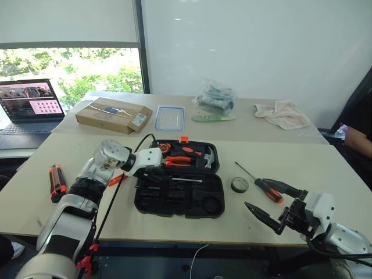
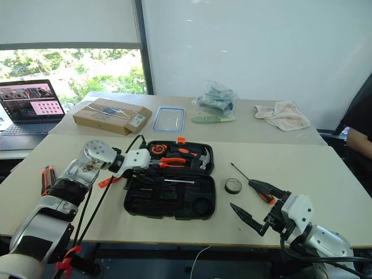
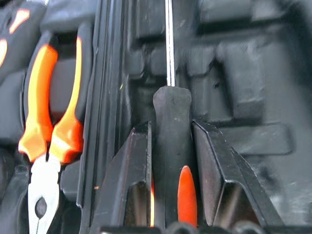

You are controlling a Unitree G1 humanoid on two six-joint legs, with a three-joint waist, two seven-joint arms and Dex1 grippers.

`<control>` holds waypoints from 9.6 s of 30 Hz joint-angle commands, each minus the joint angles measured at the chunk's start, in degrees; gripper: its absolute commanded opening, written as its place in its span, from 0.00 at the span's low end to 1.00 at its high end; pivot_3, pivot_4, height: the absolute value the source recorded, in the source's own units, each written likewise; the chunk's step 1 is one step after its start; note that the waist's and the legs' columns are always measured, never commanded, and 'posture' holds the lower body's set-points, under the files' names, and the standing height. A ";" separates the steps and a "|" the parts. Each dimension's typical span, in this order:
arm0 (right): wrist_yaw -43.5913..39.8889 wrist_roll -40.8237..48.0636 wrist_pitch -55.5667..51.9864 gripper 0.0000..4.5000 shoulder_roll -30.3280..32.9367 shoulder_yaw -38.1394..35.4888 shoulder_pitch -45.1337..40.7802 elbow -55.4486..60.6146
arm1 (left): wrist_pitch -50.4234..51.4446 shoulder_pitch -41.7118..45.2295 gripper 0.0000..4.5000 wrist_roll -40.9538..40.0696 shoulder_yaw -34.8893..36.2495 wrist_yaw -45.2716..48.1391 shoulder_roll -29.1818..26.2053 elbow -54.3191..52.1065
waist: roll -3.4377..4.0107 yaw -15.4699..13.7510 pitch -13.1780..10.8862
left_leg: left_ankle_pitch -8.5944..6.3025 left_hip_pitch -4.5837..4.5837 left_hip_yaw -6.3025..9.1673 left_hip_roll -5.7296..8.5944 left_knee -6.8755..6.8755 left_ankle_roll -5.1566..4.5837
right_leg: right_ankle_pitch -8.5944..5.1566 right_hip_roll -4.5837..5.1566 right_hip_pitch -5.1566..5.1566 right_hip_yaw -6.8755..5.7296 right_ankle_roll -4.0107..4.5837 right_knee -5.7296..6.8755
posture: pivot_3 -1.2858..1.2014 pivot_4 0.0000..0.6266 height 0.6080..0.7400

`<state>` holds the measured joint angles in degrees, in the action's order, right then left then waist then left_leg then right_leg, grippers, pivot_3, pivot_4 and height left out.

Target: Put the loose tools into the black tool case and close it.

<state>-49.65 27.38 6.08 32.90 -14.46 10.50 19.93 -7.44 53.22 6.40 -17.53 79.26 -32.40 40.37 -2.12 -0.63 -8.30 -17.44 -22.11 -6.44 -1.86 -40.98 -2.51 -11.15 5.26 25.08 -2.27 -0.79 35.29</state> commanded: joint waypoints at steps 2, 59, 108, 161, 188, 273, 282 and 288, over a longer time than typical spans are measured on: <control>1.27 1.11 -0.76 1.00 -0.20 -0.86 0.42 3.39 | -0.89 3.45 0.17 2.07 -0.71 -3.03 1.55 2.94 | 0.00 -0.21 0.00 | -0.02 -0.01 0.00 0.02 -0.03 -0.03 | 0.01 0.03 -0.01 -0.02 -0.03 -0.01 | 0.52 0.24 1.00; -0.62 3.55 -7.57 1.00 1.57 1.77 3.85 8.73 | 1.21 -0.87 0.01 3.91 -2.04 -8.82 7.40 4.40 | 0.09 -0.54 0.02 | -0.28 -0.11 0.17 0.02 -0.73 -0.47 | 0.16 0.05 -0.33 0.01 -0.30 -0.08 | 0.52 0.24 1.00; -2.34 -12.72 -39.54 0.89 20.00 15.85 -34.59 -33.78 | 8.36 -40.13 1.00 -34.26 28.44 -0.88 -8.83 -32.89 | 0.96 0.19 0.34 | 0.01 -0.02 -0.19 0.04 0.11 0.00 | 0.12 0.35 0.03 -0.08 -0.16 -0.31 | 0.52 0.24 1.00; -25.33 -32.20 -34.83 0.49 -2.62 44.79 -66.06 -38.38 | 13.13 -50.71 1.00 -36.24 32.86 -9.17 -10.25 -41.09 | 1.10 1.53 0.23 | 0.21 -0.08 -0.23 -0.12 0.12 0.41 | 0.16 0.20 0.24 -0.19 -0.03 -0.13 | 0.52 0.24 1.00; -32.15 -27.87 -20.69 0.01 7.65 34.01 -61.79 -40.01 | 11.77 -52.34 1.00 -35.90 33.90 -9.64 -10.26 -39.96 | 1.12 1.63 0.21 | 0.19 -0.21 -0.24 -0.13 0.19 0.39 | 0.16 0.24 0.37 -0.16 -0.02 -0.19 | 0.52 0.24 1.00; -17.88 0.94 -7.21 0.98 -2.08 6.49 -26.73 -11.49 | 28.95 -41.34 1.00 -30.42 35.25 -23.52 -19.72 -28.68 | 1.03 -0.03 0.17 | 0.20 0.25 -0.14 -0.31 0.27 0.27 | 0.27 0.15 0.07 -0.20 0.26 -0.05 | 0.52 0.24 1.00; -15.15 1.62 -10.22 0.98 -1.13 8.15 -27.71 -8.27 | 27.95 -15.44 1.00 -16.33 15.51 -17.46 -15.79 -1.82 | 0.98 1.35 0.15 | 0.41 -0.02 -0.50 -0.13 0.33 0.69 | 0.22 -0.07 0.17 -0.20 0.18 -0.08 | 0.52 0.24 1.00; -13.32 2.05 -11.44 1.00 -0.50 7.88 -25.99 -5.55 | 21.02 -10.30 0.68 -13.36 13.64 -14.46 -12.31 6.80 | 0.93 1.03 0.13 | 0.35 -0.13 -0.48 -0.07 0.32 0.61 | 0.15 0.02 0.17 -0.24 0.07 -0.16 | 0.52 0.24 1.00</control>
<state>-63.65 28.01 -4.92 31.57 -5.36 -16.33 11.23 15.34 42.05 -7.71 -3.52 62.97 -45.31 45.39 -1.19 0.41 -8.17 -17.11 -22.25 -6.92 -1.92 -40.68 -1.93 -11.00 5.30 25.24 -2.52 -0.74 35.12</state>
